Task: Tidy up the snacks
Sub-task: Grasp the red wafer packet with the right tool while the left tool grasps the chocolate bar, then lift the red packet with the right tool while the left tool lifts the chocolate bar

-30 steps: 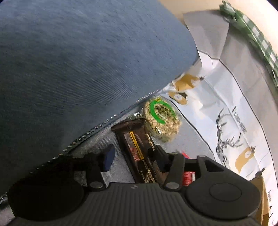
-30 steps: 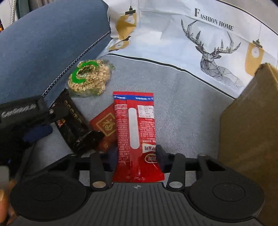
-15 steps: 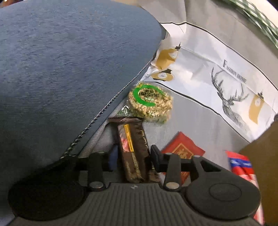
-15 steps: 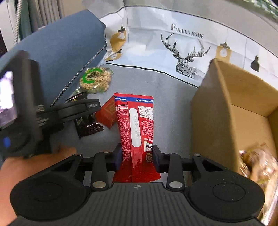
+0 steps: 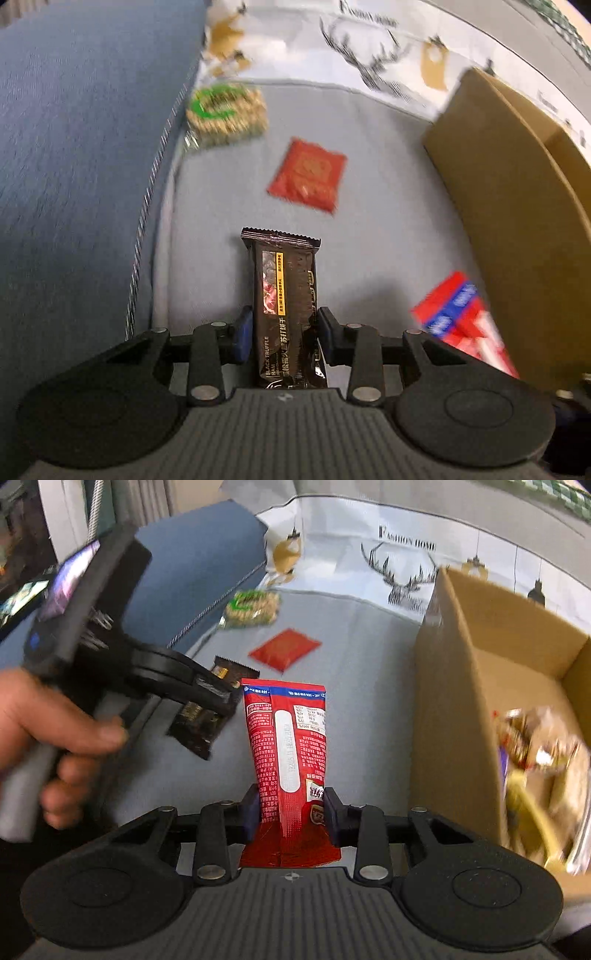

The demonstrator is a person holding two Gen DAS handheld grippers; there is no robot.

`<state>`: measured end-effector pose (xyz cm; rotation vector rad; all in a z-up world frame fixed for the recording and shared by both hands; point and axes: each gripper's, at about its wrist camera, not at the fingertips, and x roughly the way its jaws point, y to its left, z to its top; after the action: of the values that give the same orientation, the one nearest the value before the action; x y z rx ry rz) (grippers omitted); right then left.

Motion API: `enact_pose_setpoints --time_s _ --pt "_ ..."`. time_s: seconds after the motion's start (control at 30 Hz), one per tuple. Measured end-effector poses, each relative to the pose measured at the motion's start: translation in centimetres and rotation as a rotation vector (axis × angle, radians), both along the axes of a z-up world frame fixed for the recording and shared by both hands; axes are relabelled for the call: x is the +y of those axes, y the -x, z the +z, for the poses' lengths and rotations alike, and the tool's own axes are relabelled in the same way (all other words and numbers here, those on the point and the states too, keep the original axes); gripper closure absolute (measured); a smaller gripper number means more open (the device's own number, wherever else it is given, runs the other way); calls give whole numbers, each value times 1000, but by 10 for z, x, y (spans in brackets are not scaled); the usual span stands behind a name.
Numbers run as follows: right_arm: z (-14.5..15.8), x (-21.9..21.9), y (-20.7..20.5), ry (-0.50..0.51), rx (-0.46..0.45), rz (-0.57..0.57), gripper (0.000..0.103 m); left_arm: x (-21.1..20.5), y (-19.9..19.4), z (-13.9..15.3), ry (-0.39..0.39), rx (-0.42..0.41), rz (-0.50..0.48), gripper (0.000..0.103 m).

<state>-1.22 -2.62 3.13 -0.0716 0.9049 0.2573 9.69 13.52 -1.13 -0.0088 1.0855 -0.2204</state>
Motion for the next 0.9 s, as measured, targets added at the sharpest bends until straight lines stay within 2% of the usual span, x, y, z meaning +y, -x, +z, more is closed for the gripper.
enact_pose_setpoints --time_s 0.1,0.37,0.47,0.63,0.9 --pt "-15 0 12 -4 -4 6 67 -1 9 2 9 46 -64 63" --pt "-43 0 13 -36 20 6 64 -6 36 -1 -71 113 -177 63" --pt "-47 0 11 -49 15 28 55 -9 38 -3 -105 102 -180 63" --pt "-51 -6 6 -108 -5 43 49 -10 34 -5 -119 108 -149 62" --pt "-54 -11 5 -129 -32 64 41 -15 29 -6 -124 123 -152 50"
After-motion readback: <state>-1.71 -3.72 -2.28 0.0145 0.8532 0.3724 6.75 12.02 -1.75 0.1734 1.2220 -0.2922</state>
